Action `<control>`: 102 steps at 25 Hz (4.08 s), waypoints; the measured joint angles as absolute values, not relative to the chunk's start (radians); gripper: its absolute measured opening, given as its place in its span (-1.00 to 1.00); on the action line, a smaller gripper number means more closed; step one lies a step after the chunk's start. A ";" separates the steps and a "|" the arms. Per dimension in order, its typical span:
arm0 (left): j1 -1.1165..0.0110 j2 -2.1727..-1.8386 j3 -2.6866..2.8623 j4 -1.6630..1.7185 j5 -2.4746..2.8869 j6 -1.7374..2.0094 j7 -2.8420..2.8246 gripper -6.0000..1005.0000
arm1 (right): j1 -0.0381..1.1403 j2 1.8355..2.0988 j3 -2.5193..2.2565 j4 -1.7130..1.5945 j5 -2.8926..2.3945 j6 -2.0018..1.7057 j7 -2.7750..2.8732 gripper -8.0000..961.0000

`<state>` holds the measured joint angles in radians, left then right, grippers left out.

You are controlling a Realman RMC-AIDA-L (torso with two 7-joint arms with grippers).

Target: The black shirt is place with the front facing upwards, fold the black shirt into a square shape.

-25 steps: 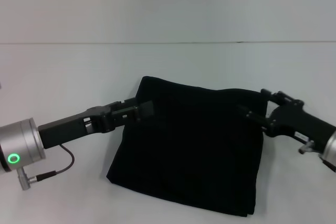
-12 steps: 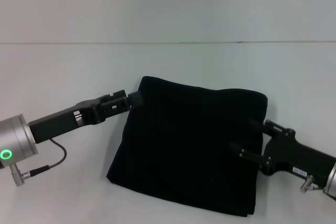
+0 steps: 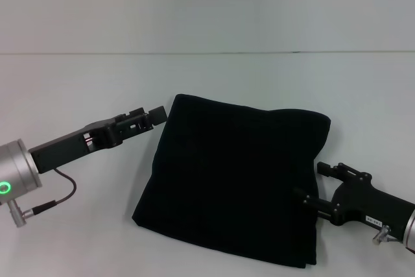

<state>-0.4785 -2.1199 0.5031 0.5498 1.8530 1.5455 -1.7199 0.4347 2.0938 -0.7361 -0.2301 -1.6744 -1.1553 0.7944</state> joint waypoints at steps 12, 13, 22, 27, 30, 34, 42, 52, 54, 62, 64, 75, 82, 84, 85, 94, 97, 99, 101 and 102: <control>-0.509 -2.070 0.512 0.525 1.862 1.430 -1.929 0.92 | 0.370 2.089 -0.725 -0.286 -1.668 -1.322 0.775 0.72; -0.523 -2.049 0.530 0.520 1.869 1.412 -1.994 0.92 | 0.358 2.089 -0.728 -0.292 -1.672 -1.356 0.761 0.72; -0.644 -1.938 0.653 0.498 2.040 1.350 -2.343 0.92 | 0.316 2.093 -0.736 -0.284 -1.825 -1.479 0.658 0.72; -0.710 -1.937 0.700 0.496 2.143 1.348 -2.400 0.92 | 0.315 2.094 -0.733 -0.268 -1.842 -1.474 0.654 0.72; -0.732 -1.948 0.730 0.482 2.150 1.318 -2.403 0.92 | 0.314 2.093 -0.736 -0.267 -1.842 -1.474 0.654 0.72; -0.745 -1.971 0.751 0.464 2.151 1.263 -2.405 0.91 | 0.317 2.093 -0.733 -0.267 -1.843 -1.471 0.654 0.72; -0.743 -2.005 0.776 0.461 2.152 1.198 -2.407 0.91 | 0.330 2.096 -0.729 -0.267 -1.840 -1.464 0.658 0.72; -0.745 -2.031 0.782 0.461 2.152 1.181 -2.406 0.91 | 0.336 2.094 -0.727 -0.269 -1.837 -1.463 0.661 0.72; -0.747 -2.035 0.788 0.462 2.152 1.181 -2.406 0.91 | 0.336 2.094 -0.727 -0.268 -1.838 -1.463 0.661 0.72; -0.748 -2.046 0.806 0.462 2.152 1.180 -2.401 0.90 | 0.336 2.092 -0.727 -0.268 -1.841 -1.467 0.661 0.72; -0.749 -2.046 0.828 0.466 2.152 1.180 -2.404 0.90 | 0.336 2.092 -0.727 -0.268 -1.841 -1.469 0.661 0.72; -0.744 -2.046 0.892 0.476 2.152 1.149 -2.408 0.53 | 0.322 2.090 -0.727 -0.270 -1.842 -1.495 0.661 0.72; -0.740 -2.047 0.894 0.473 2.152 1.141 -2.404 0.00 | 0.320 2.091 -0.727 -0.273 -1.841 -1.499 0.661 0.72; -0.740 -2.047 0.894 0.473 2.152 1.142 -2.402 -0.16 | 0.321 2.091 -0.727 -0.273 -1.841 -1.499 0.661 0.72; -0.740 -2.047 0.894 0.472 2.152 1.142 -2.401 -0.24 | 0.321 2.091 -0.727 -0.273 -1.841 -1.500 0.661 0.72; -0.733 -2.047 0.880 0.475 2.144 1.149 -2.401 -0.73 | 0.324 2.091 -0.727 -0.279 -1.837 -1.500 0.661 0.72; -0.718 -2.053 0.856 0.479 2.142 1.151 -2.397 -0.87 | 0.328 2.091 -0.727 -0.279 -1.836 -1.500 0.661 0.72; -0.701 -2.058 0.815 0.485 2.135 1.150 -2.385 -0.95 | 0.329 2.091 -0.726 -0.279 -1.836 -1.497 0.661 0.72; -0.689 -2.060 0.778 0.487 2.125 1.148 -2.366 -0.98 | 0.331 2.091 -0.725 -0.280 -1.835 -1.495 0.661 0.72; -0.687 -2.060 0.767 0.487 2.121 1.148 -2.358 -0.97 | 0.332 2.091 -0.723 -0.280 -1.835 -1.494 0.661 0.72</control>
<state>-0.6874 -2.0602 0.7668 0.4868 2.1209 1.1477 -2.3577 0.3321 2.0908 -0.7230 -0.2800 -1.8351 -1.4939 0.6606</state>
